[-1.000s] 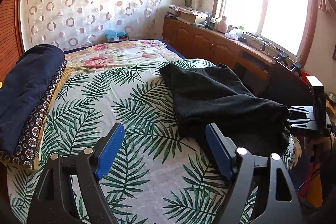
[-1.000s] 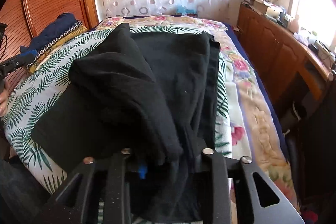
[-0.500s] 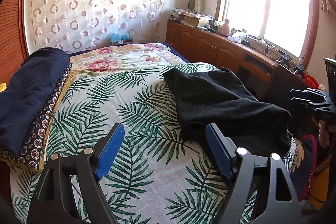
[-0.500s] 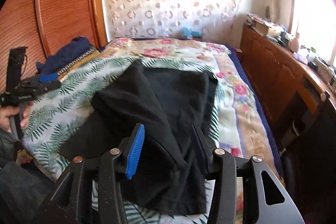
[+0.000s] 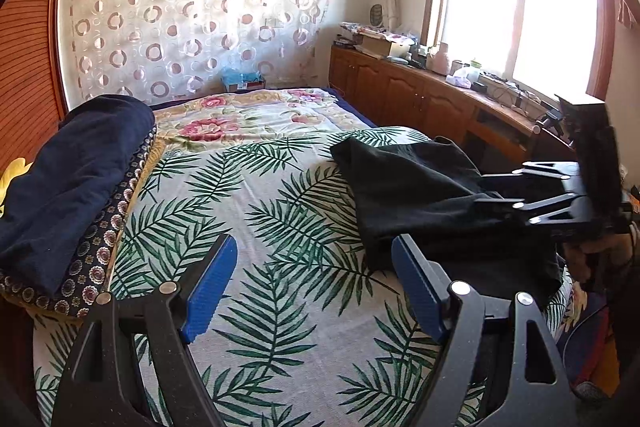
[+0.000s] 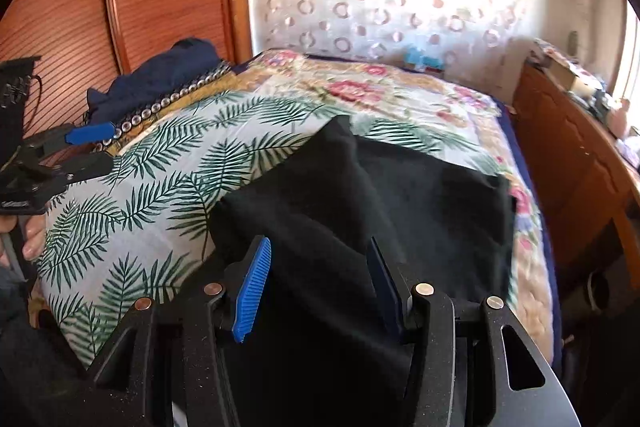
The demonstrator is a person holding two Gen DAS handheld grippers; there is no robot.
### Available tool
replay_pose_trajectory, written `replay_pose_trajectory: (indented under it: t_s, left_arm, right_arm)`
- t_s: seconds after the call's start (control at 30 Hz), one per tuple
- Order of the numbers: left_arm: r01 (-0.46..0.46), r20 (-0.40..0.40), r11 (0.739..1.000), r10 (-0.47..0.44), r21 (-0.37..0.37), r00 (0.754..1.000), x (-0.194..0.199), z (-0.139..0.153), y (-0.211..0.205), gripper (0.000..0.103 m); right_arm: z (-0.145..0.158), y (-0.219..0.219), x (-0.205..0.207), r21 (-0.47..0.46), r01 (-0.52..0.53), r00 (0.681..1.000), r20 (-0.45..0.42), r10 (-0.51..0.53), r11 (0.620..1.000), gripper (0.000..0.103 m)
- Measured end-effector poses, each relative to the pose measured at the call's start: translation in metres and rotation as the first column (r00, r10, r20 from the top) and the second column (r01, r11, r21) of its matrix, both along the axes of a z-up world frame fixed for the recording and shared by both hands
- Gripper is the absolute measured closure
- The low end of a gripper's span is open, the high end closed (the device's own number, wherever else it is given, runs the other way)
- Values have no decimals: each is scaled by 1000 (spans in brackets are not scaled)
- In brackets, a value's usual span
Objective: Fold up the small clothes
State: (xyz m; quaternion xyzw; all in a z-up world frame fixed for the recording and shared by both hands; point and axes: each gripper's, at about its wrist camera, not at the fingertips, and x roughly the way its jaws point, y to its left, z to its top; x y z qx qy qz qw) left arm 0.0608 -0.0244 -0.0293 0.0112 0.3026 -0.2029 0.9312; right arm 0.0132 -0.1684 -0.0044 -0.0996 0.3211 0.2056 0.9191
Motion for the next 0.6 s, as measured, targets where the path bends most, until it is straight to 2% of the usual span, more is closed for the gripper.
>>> replay_pose_trajectory:
  t_s: [0.33, 0.5, 0.6]
  left_arm:
    - [-27, 1, 1000, 27, -16, 1000, 2, -2, 12, 22]
    - [-36, -5, 999, 36, -22, 999, 1, -5, 18, 22]
    - [-36, -15, 999, 36, -24, 999, 3, -7, 18, 22]
  right_arm:
    - [-22, 53, 59, -71, -139, 984, -119, 130, 988, 51]
    - [-33, 70, 70, -111, -189, 974, -150, 172, 976, 51]
    - [-40, 82, 77, -169, -197, 972, -160, 170, 966, 51]
